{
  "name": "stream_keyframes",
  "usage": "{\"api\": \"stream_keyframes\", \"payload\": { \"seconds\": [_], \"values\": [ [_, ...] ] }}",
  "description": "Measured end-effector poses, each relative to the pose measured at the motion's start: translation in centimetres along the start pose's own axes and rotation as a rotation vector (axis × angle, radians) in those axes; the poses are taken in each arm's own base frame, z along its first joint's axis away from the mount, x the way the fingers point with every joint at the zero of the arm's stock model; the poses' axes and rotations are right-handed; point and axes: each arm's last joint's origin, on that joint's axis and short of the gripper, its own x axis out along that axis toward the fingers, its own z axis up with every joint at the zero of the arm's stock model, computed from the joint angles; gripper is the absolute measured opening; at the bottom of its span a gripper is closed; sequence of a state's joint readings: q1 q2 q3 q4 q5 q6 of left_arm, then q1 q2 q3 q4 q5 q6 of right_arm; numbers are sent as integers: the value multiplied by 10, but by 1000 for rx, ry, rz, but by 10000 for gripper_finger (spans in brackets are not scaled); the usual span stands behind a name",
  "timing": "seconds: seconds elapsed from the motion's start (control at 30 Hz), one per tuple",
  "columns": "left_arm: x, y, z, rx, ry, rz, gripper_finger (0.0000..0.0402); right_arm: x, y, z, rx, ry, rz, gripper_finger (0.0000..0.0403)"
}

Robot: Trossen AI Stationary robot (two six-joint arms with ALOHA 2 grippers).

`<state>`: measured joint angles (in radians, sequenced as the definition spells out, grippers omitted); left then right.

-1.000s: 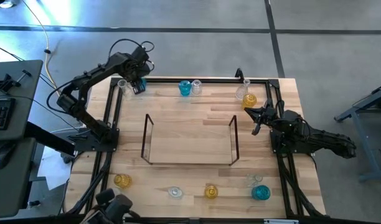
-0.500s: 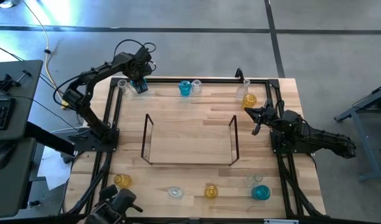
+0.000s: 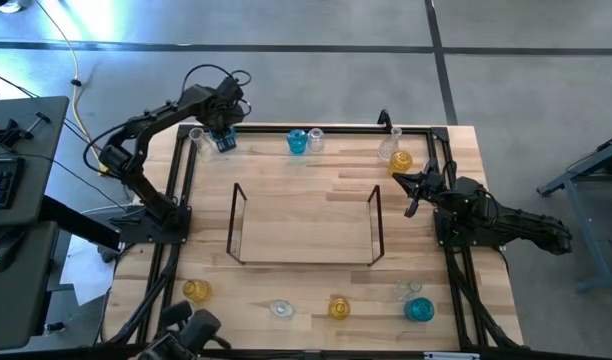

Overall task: Sort vases onto shelf
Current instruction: Put the top left blue vase on the shelf

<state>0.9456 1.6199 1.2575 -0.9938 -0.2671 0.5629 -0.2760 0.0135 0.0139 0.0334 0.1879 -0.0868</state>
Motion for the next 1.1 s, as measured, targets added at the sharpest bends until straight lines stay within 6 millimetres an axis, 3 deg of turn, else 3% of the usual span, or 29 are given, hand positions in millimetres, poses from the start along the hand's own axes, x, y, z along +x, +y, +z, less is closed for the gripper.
{"api": "stream_keyframes", "payload": {
  "seconds": [0.33, 0.6, 0.77, 0.9, 1.1],
  "values": [
    [-51, -38, 4, 175, -129, 47, 25, 0, 0, 0, 0, 0, 0, 0],
    [-128, -86, 13, 351, -265, 39, 25, 0, 0, 0, 0, 0, 0, 0],
    [-168, -123, 13, 581, -371, 27, 25, 0, 0, 0, 0, 0, 0, 0],
    [-179, -151, 8, 772, -402, 13, 25, 0, 0, 0, 0, 0, 0, 0],
    [-173, -183, 0, 900, -390, -64, 26, 0, 0, 0, 0, 0, 0, 0]
  ]
}}
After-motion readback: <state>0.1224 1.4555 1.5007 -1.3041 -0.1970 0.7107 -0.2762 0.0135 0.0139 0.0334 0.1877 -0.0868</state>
